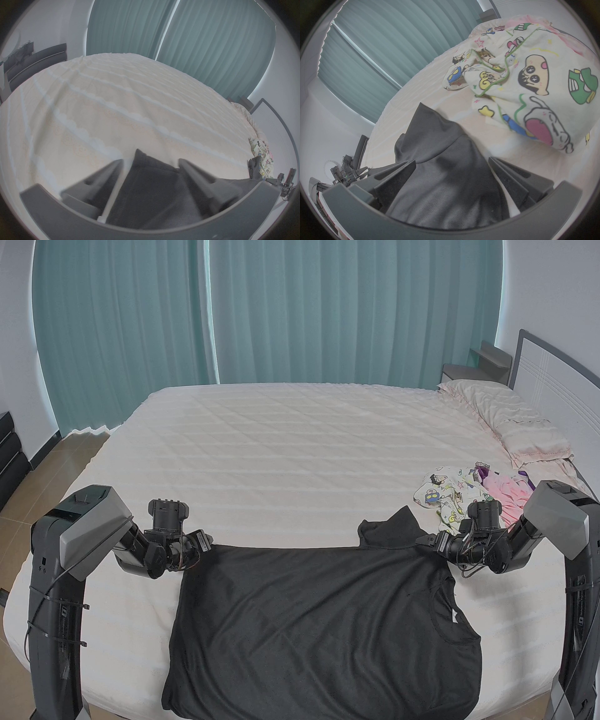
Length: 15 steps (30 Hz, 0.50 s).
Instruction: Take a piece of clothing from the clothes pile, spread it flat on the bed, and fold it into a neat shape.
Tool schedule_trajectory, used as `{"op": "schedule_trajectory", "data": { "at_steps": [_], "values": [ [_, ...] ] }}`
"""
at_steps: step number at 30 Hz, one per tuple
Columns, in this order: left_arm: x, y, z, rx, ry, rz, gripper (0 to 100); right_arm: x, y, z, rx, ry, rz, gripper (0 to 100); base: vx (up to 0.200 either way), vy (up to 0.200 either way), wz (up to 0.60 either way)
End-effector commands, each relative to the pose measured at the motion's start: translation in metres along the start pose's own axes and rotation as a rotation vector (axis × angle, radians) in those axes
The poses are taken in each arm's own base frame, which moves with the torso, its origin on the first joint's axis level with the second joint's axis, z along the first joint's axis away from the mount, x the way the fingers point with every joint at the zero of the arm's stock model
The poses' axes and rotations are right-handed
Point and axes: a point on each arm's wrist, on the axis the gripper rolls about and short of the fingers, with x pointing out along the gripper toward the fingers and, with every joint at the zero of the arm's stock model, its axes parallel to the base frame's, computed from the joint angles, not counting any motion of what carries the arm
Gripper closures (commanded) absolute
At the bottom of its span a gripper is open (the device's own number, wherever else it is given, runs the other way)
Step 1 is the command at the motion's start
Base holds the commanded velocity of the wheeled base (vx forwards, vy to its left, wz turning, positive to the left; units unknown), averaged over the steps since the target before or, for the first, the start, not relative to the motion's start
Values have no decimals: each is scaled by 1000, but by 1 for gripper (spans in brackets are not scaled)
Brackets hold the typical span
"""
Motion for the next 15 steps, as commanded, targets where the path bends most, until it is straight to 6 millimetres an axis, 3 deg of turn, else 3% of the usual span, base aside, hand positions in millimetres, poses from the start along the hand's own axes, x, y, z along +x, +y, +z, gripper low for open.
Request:
{"op": "schedule_trajectory", "data": {
  "at_steps": [1, 15],
  "values": [
    [6, -1, -1, 1, -11, 3, 100, -1, 7, -1, -11, -1, 12, 0, 0, 0, 0],
    [13, -3, 21, -18, -135, 63, 100, -3, 4, 4, -8, -22, 8, 0, 0, 0, 0]
  ]
}}
